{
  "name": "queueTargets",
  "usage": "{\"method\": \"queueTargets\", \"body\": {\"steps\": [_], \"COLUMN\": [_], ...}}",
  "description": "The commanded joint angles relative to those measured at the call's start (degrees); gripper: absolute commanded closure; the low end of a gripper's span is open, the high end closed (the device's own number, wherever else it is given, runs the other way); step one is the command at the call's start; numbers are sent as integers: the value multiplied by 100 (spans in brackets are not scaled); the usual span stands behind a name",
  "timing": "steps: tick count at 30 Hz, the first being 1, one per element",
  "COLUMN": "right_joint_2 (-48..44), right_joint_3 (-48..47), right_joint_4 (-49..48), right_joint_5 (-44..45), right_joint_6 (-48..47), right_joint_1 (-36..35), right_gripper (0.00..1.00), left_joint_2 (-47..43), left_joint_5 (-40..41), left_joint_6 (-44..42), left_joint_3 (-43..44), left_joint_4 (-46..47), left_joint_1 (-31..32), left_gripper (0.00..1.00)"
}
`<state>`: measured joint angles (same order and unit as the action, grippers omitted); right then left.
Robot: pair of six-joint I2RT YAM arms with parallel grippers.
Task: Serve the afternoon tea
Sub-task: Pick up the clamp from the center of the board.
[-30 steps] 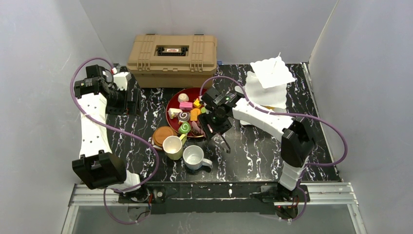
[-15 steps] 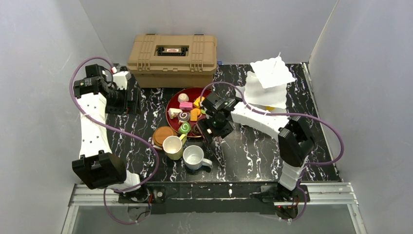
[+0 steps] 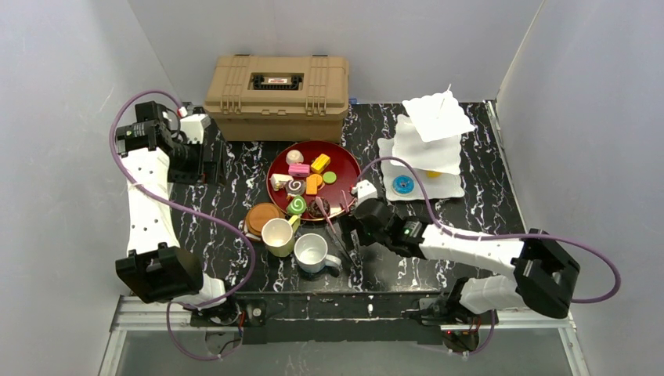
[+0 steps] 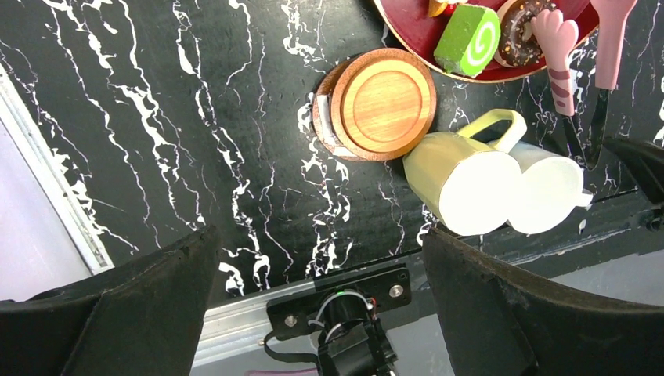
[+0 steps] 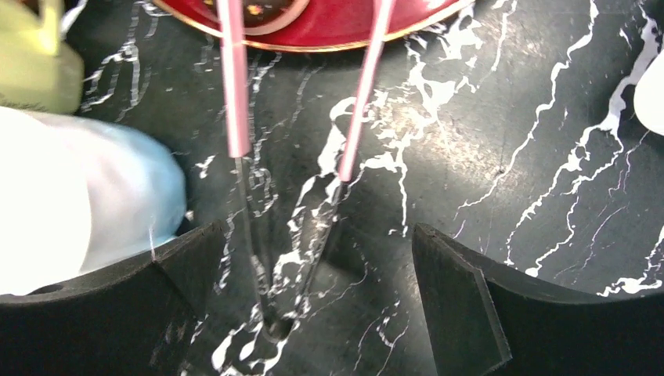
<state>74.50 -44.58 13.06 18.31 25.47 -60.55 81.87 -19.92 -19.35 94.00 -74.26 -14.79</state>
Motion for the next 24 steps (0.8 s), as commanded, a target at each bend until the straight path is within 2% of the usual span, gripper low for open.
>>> {"method": "queueTargets", "body": {"steps": [1,8,15,24], "right_joint_2": [-60,230,68,900], "right_joint_3": [767,854,1107,1260], "right_joint_4": [-1918,-2457,-2756,-3531], "right_joint_5": [639,749,863,823], "right_joint_6": [232,243,301,312], "right_joint_1": [-15,-290,-343,-410], "right_gripper": [2,2,2,2], "left_joint_2": [18,57,57,45], "left_joint_5": [38,5,-167,-54], "left_joint_6": [-103,-68,-6,-50], "left_joint_3": [333,512,433,528], "left_joint_4": [-383,-525,-537,-634], "left_joint_1": [1,2,-2,-1], "left_gripper": [1,1,1,1]}}
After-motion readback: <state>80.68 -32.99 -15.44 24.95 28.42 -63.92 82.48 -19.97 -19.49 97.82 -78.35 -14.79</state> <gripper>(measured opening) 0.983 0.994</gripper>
